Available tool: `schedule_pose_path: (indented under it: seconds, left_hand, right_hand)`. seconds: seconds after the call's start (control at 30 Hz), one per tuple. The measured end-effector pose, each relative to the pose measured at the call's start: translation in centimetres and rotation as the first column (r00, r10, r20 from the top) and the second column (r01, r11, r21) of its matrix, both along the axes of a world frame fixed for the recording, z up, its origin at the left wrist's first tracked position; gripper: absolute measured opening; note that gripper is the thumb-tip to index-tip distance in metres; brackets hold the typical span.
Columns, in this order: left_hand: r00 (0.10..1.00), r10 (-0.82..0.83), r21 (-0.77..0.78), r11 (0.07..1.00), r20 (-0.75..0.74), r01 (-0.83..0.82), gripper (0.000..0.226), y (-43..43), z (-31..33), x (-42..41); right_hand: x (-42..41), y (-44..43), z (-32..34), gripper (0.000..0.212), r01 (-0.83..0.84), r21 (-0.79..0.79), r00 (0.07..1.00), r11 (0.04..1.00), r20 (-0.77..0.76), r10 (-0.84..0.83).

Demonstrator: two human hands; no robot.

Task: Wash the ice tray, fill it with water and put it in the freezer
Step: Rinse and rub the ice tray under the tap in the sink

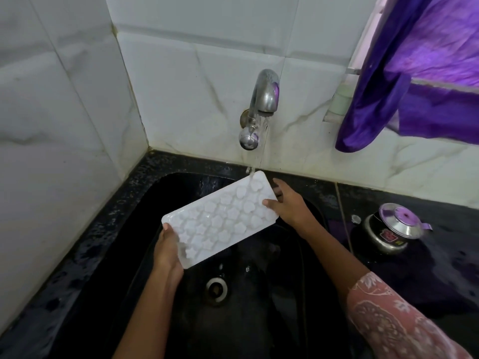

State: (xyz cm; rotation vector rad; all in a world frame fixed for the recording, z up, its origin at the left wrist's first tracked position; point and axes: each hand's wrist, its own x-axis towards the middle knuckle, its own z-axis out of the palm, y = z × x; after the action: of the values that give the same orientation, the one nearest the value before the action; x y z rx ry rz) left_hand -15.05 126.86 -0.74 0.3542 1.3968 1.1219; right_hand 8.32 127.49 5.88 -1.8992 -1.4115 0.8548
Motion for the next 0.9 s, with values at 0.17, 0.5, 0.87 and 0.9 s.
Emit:
schedule_pose_path:
  seconds: [0.17, 0.5, 0.87, 0.9]
  left_hand:
    - [0.96, -0.058, 0.014, 0.998, 0.273, 0.056, 0.079, 0.6, 1.4, -0.7]
    - [0.933, 0.074, 0.004, 0.997, 0.352, -0.081, 0.022, 0.0, 1.5, -3.4]
    - [0.886, 0.169, 0.04, 0.978, 0.431, -0.206, 0.035, -1.1, -0.2, -4.2]
    - [0.881, 0.157, 0.055, 0.978, 0.447, -0.202, 0.037, -1.1, -0.2, -4.1]
  right_hand:
    - [-0.9, -1.5, 0.5, 0.043, 0.055, 0.144, 0.992, 0.988, -0.124, -0.037]
    - [-2.9, -5.3, -2.7, 0.027, 0.337, 0.254, 0.846, 0.907, -0.504, -0.173]
    - [-3.2, -8.1, -3.1, 0.015, 0.351, 0.115, 0.643, 0.929, -0.751, -0.151]
    - [-3.0, -8.3, -3.1, 0.016, 0.351, 0.099, 0.641, 0.931, -0.75, -0.162]
